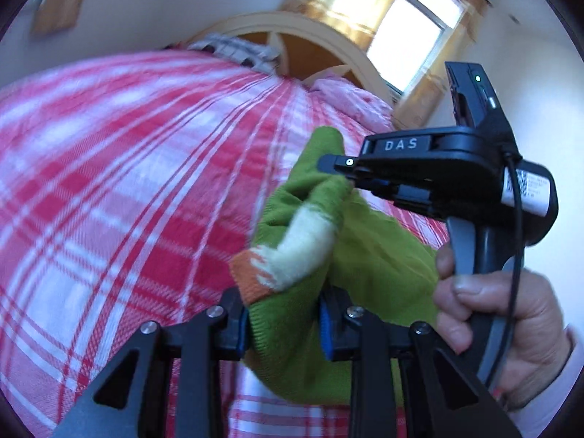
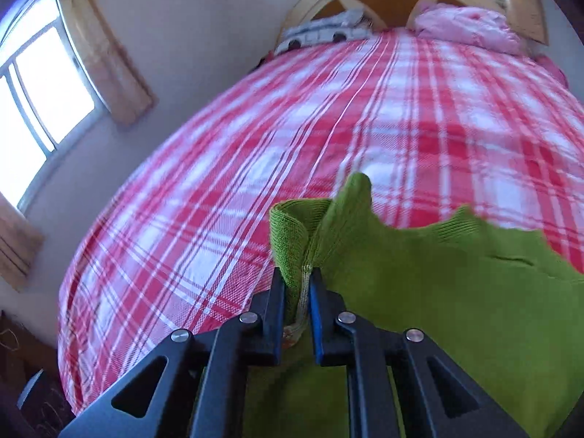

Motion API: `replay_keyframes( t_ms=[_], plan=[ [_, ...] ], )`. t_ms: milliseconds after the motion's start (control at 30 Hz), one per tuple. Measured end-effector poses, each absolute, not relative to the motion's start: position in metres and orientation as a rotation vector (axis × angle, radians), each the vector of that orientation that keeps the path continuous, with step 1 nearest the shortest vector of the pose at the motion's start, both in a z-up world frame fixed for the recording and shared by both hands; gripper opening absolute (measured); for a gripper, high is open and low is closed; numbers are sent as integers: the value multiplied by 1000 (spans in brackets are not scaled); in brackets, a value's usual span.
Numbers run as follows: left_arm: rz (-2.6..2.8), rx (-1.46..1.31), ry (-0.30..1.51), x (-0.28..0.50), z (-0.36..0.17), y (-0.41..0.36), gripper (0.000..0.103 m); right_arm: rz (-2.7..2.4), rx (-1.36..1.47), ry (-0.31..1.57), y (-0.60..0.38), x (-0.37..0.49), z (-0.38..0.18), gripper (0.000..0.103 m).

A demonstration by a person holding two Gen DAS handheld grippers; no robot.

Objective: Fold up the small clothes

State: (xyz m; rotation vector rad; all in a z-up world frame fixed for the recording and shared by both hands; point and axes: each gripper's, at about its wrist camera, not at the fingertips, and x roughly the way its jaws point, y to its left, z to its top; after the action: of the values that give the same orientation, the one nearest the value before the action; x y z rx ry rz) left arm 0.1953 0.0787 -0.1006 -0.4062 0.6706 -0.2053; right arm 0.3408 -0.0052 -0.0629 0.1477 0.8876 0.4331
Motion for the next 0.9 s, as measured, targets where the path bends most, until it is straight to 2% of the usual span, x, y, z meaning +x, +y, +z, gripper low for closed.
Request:
replay_keyframes(
  t_ms=[167, 200, 367, 900],
  plan=[
    [-279, -271, 584, 185, -67, 42, 30, 406, 178, 842, -55, 330, -33, 11],
    [-311, -251, 560, 180, -59, 31, 27, 393, 180, 831, -69, 326, -26, 11],
    [-417, -156, 517, 174, -42, -22, 24, 337, 184, 807, -124, 313, -12, 11],
    [-529, -12, 604, 171, -45, -121, 19, 249, 247, 785, -230, 288, -27, 11]
  ],
)
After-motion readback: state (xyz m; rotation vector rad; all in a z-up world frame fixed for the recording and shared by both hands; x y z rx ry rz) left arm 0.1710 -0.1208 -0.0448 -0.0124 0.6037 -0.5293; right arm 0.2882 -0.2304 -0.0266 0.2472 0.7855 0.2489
